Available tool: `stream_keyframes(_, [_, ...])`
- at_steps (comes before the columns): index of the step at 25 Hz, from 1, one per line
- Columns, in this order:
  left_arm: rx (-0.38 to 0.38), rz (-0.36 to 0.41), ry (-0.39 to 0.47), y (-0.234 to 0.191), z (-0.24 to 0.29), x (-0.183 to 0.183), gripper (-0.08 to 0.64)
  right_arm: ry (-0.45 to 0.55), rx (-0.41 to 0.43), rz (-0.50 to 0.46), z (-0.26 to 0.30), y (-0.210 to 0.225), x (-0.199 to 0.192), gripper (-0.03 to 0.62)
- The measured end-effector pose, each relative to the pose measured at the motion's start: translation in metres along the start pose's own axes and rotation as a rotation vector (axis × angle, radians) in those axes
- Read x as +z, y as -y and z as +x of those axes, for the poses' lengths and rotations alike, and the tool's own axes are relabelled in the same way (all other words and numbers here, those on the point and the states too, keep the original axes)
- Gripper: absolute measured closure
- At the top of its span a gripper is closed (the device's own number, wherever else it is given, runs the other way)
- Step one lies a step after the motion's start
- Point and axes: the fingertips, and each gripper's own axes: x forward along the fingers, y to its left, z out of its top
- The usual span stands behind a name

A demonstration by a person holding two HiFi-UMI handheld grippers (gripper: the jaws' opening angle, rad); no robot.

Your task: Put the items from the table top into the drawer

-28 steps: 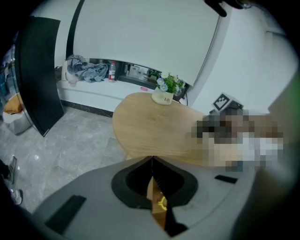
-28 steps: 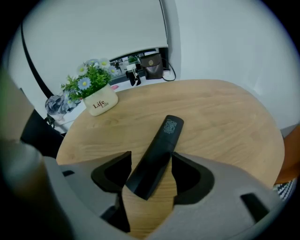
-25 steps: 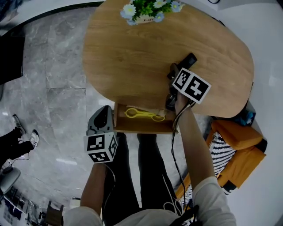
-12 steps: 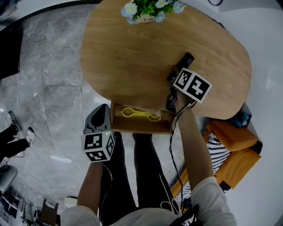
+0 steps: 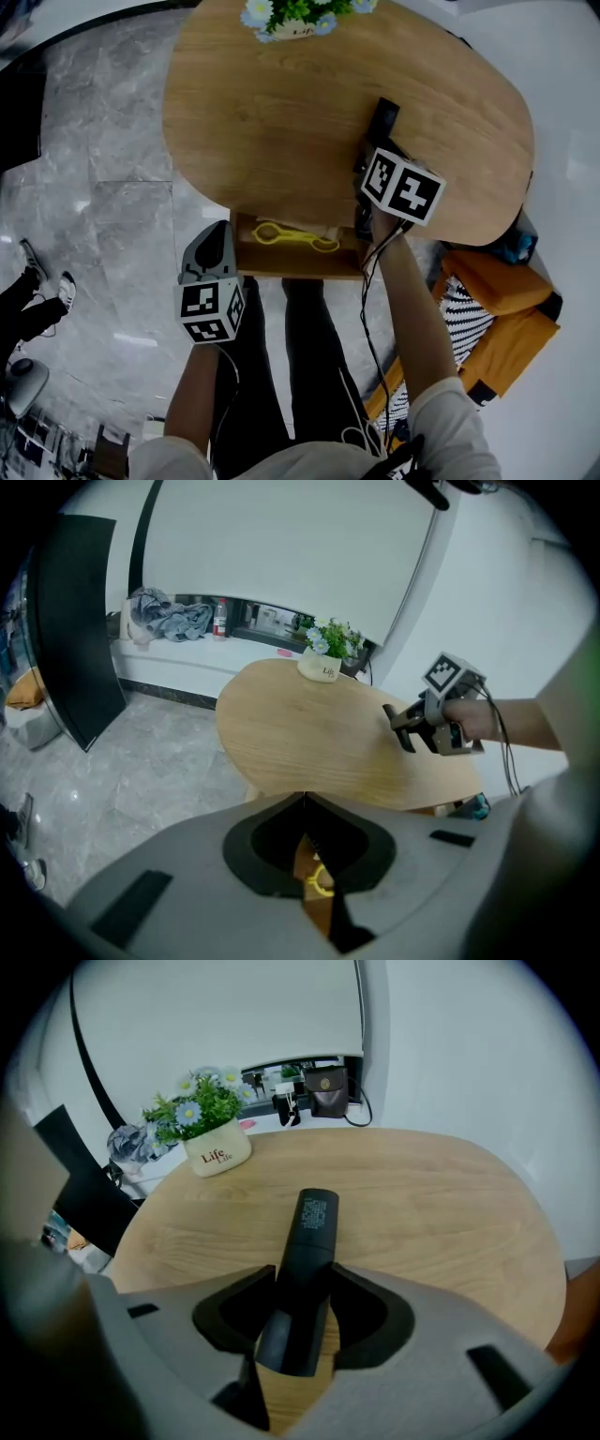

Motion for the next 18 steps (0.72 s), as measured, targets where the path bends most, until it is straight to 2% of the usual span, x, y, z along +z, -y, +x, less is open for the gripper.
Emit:
stream_keyframes(9, [-0.016, 0.017, 0.034, 0.017, -0.002, 0.009, 0.552, 0.030, 0.102, -0.019, -0.027, -0.016, -0.009, 0.419])
stream_keyframes(18, [-0.025, 0.040, 0.053, 0.022, -0.016, 0.002, 0.552, 0.029, 0.121, -0.025, -0.050, -0.020, -0.036, 0.419])
